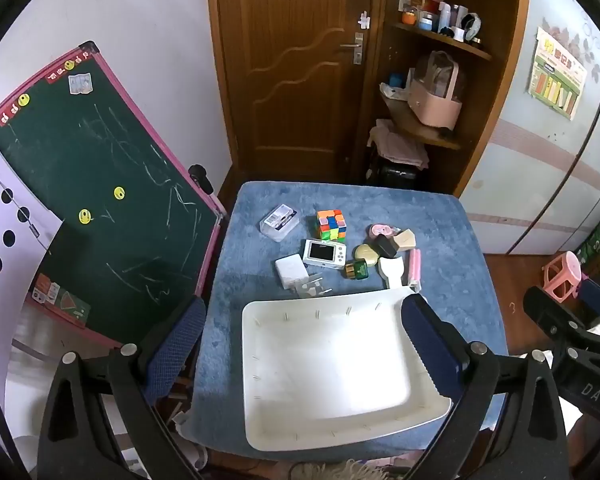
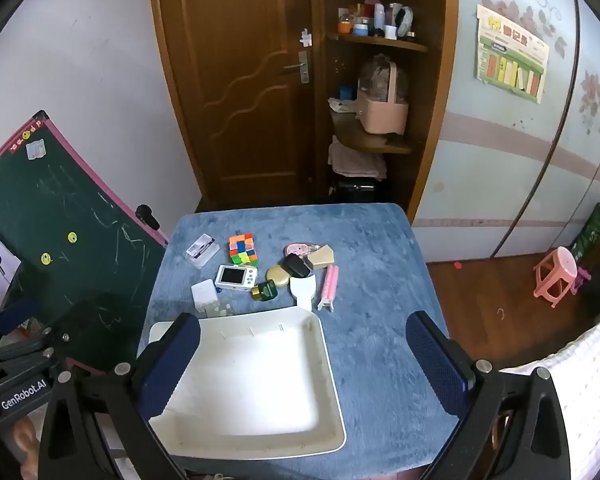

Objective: Organize rigid objects

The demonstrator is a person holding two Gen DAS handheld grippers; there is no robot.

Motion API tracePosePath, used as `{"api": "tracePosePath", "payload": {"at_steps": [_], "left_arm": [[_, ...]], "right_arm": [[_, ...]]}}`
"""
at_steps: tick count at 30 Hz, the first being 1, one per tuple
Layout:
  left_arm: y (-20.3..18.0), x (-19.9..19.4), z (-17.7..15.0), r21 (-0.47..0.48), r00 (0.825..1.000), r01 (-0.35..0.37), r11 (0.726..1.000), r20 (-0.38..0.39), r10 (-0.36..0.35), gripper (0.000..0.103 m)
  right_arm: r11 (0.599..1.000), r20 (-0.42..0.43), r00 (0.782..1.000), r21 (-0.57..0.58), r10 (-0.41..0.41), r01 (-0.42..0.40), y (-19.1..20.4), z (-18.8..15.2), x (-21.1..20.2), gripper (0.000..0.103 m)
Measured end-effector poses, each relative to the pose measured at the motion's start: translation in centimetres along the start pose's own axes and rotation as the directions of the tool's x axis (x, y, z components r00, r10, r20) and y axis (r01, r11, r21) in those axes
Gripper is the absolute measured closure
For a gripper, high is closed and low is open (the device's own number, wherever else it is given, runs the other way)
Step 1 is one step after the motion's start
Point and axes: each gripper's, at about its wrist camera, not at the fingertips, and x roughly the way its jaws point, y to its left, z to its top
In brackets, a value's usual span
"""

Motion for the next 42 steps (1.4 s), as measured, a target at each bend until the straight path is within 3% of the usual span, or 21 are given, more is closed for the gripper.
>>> {"api": "tracePosePath", "payload": {"at_steps": [42], "left_arm": [[-1.1, 0.9, -0.4, 0.013, 1.0, 0.014, 1.0, -0.02, -0.014, 0.004]], "right_arm": [[1.0, -0.017, 1.0, 0.007, -0.015, 0.015, -0.4, -0.1, 0.5, 0.0]]}}
